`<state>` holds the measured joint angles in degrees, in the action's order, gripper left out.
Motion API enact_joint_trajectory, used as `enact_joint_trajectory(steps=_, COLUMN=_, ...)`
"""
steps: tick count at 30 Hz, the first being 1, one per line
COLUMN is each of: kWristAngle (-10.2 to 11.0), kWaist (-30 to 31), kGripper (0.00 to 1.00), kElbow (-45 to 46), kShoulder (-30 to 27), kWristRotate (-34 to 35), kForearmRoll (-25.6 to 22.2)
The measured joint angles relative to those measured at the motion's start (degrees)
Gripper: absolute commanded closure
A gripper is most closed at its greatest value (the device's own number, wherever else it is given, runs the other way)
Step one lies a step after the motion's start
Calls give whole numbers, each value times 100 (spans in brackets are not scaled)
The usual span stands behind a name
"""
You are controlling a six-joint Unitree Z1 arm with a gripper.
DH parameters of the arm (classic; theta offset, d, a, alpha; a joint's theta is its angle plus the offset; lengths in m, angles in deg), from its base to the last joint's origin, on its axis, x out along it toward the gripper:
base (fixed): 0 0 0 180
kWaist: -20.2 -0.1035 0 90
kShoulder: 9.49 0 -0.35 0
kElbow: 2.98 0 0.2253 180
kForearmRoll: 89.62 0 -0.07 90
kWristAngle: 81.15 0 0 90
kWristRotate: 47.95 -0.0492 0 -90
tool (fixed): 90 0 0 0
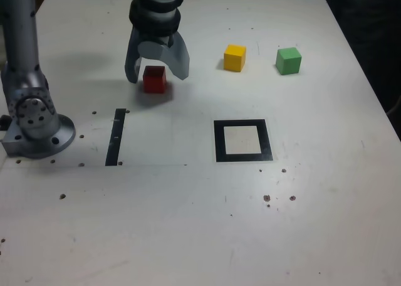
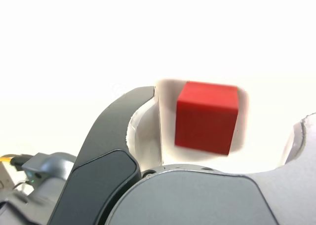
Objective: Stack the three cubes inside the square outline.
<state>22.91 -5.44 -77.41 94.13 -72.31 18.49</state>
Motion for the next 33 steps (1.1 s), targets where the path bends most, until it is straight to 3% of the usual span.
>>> enact_joint_trajectory(steps=6, kWristAngle=23, kWaist=-34, kGripper=13, kElbow=18, kShoulder=130, kWristRotate=12, kForearmRoll=138)
enact_joint_trajectory(steps=17, kWristAngle=128, kWaist=-100, kGripper=43, kElbow=17, kShoulder=199, kWristRotate=-27, kForearmRoll=148)
enact_joint_trajectory(steps=27, kWristAngle=37, kWaist=-105, kGripper=64, kElbow=-42, kShoulder=196, kWristRotate=-43, kForearmRoll=164)
enact_joint_trajectory(steps=33, kWristAngle=-5, kWaist=-106, kGripper=68, kElbow=12, kShoulder=183, kWristRotate=-43, kForearmRoll=217)
